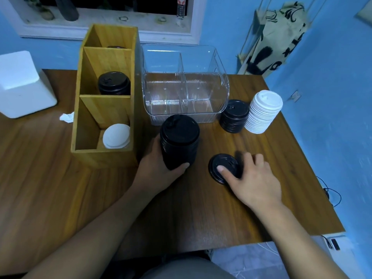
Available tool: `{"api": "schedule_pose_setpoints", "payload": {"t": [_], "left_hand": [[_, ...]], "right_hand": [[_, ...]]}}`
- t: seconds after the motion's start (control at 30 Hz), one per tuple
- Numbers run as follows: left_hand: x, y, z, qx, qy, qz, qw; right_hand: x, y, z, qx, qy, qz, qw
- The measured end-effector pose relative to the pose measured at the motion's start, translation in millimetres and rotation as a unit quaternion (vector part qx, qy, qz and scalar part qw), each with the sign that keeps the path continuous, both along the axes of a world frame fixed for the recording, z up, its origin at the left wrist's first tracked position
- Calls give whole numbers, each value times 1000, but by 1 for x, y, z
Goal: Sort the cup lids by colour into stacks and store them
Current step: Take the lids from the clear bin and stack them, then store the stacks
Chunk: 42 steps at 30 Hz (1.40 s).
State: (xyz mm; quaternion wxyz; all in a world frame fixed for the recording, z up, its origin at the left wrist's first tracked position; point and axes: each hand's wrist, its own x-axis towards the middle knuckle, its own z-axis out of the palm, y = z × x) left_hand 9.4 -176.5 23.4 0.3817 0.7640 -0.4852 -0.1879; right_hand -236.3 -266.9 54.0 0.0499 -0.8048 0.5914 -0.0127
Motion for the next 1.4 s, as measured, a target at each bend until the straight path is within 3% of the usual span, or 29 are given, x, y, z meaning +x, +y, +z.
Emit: {"api": "schedule_pose_setpoints", "payload": {"t": [0.2,0.3,0.37,0.5,0.57,0.7,0.83,0.9,1.0,1.17,1.4], "left_hand": [[-1,1,0,-7,-3,2,1000],[0,1,0,-10,1,-2,1000],[0,1,0,-12,2,-3,1000],[-1,0,-2,-12,0,2,1000],[0,0,-3,-14,-2,1,1000],[0,1,-1,-15,8,-4,1000],[1,1,0,-27,20,-12,999],[1,2,-1,-36,30,-15,999],[0,2,0,-40,25,-19,999],[0,2,0,-45,26,-19,998],[2,2,-4,-44,32,-19,998]], "right_hand": [[12,-2,-10,36,-13,94,995],[-1,-10,-3,151,-99,189,965],[-10,-10,-2,195,-177,197,944],[-9,-1,-13,40,-184,130,973],[-3,3,-18,24,-199,136,970],[3,1,-5,76,-296,163,938],[15,-18,49,127,-438,197,868],[32,-28,78,132,-425,251,859],[67,-39,104,116,-324,338,876],[108,-48,92,111,-197,401,888],[115,-33,58,92,-280,380,877]]}}
